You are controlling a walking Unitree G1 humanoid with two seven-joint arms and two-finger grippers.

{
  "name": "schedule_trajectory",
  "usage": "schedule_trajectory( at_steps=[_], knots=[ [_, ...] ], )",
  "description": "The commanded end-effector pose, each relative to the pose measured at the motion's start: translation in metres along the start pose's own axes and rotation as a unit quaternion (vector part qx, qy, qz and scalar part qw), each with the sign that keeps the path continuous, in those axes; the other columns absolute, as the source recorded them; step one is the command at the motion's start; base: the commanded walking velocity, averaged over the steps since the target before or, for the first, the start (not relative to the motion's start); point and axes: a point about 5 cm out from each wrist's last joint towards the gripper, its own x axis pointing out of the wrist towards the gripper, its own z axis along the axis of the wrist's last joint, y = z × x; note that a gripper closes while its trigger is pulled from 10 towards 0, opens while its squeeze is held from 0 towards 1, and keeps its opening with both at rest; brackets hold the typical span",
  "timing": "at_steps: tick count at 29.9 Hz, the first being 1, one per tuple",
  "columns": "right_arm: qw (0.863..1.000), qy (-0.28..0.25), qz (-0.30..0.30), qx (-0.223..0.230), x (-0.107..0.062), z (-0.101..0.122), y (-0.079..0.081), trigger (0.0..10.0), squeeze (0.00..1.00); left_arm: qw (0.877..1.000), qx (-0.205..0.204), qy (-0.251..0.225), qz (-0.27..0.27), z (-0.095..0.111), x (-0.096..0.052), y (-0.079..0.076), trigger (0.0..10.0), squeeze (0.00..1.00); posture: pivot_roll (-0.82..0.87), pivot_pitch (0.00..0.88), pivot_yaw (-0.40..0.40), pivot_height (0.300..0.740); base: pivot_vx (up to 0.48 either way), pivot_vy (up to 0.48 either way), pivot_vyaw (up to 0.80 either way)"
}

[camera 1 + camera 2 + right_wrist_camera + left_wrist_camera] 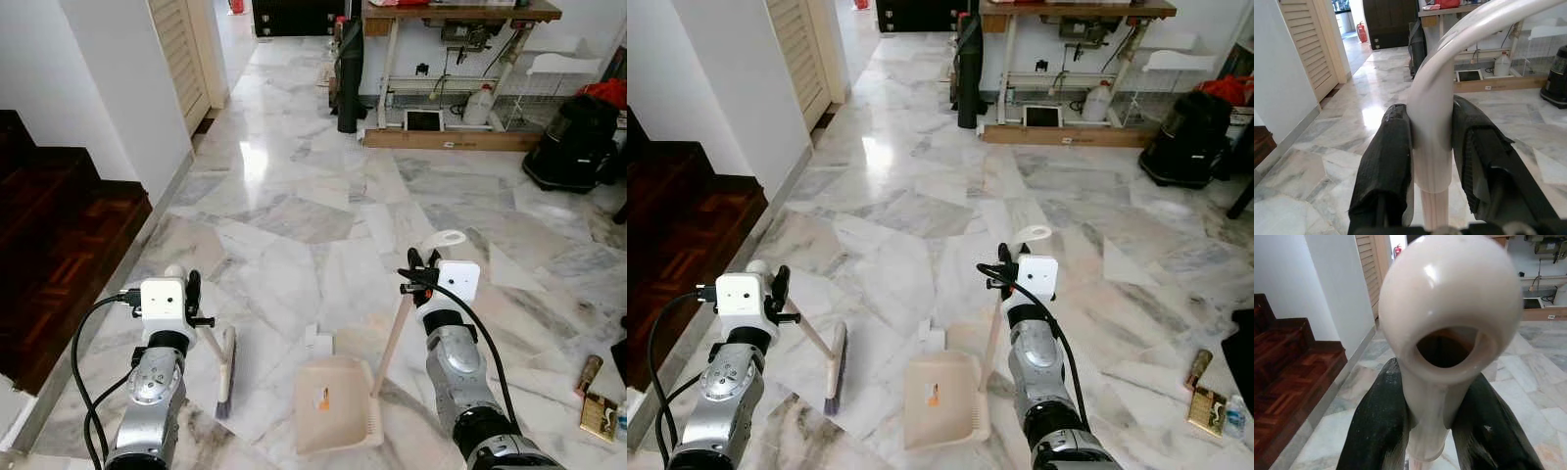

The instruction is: Sweep floor

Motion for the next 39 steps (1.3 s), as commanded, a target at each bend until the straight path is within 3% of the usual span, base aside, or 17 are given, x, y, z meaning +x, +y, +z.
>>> schedule_trajectory(
  at_steps=[1,6,39],
  knots=[
    [1.000,-0.024,0.001,0.007,0.0050,0.0099,0.0019,10.0,0.00,1.000,0.002,-0.026,-0.002,0.0106,0.0040,-0.0006,10.0,0.00,-0.01,0.000,0.042,0.740,0.000,0.000,0.00],
    [1.000,-0.025,0.000,0.008,0.0057,0.0107,0.0013,10.0,0.00,1.000,0.002,-0.026,-0.001,0.0106,0.0042,-0.0006,10.0,0.00,-0.01,0.000,0.040,0.740,0.000,0.000,0.00],
    [1.000,-0.023,0.005,0.017,0.0073,0.0117,0.0022,10.0,0.00,1.000,0.002,-0.027,0.005,0.0107,0.0046,0.0013,10.0,0.00,-0.02,0.000,0.037,0.740,0.278,0.000,-0.02]
  ],
)
